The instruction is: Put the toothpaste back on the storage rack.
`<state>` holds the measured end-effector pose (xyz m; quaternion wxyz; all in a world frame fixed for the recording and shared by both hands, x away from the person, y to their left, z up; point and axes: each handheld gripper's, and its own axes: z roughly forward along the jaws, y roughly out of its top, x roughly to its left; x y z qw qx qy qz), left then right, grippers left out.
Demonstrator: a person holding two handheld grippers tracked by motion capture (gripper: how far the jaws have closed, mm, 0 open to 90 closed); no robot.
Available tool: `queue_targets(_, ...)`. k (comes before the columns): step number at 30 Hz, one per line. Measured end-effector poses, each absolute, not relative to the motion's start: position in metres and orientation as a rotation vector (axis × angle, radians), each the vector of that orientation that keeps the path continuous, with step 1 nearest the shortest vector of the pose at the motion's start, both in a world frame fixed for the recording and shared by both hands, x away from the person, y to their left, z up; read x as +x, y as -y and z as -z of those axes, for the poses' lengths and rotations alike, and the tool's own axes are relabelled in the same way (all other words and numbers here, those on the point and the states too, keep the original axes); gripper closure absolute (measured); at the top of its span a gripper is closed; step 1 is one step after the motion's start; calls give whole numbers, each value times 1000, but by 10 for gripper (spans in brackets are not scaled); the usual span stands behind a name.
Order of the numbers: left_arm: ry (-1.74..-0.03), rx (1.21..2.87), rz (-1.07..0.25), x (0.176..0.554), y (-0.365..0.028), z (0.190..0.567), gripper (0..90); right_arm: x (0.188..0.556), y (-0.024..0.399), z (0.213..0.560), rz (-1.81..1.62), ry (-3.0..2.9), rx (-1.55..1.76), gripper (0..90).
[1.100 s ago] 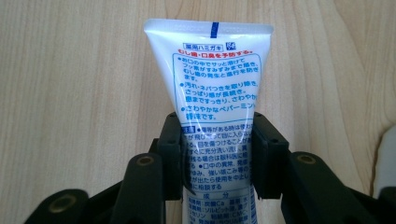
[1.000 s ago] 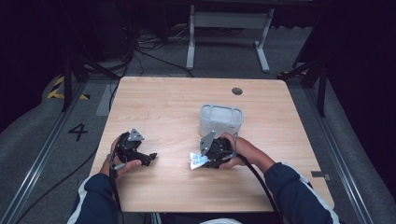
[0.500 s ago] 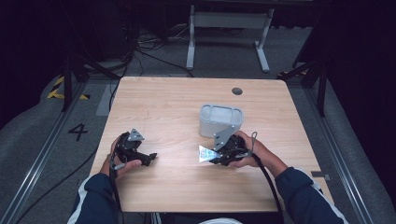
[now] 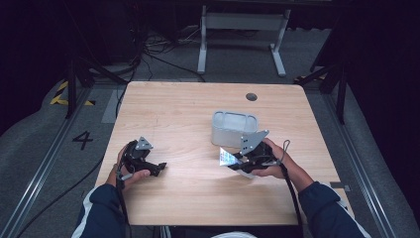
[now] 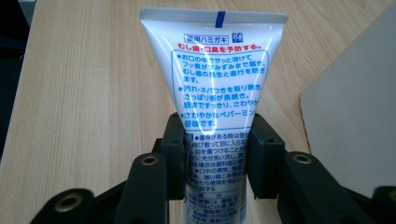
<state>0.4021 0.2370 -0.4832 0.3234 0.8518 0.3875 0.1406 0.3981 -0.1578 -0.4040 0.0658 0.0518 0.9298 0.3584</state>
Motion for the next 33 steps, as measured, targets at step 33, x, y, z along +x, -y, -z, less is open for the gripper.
queue_targets(33, -1019, 2235, -370, 402, -237, 483, 1, 391, 178, 381, -1263, -2640, 258, 653)
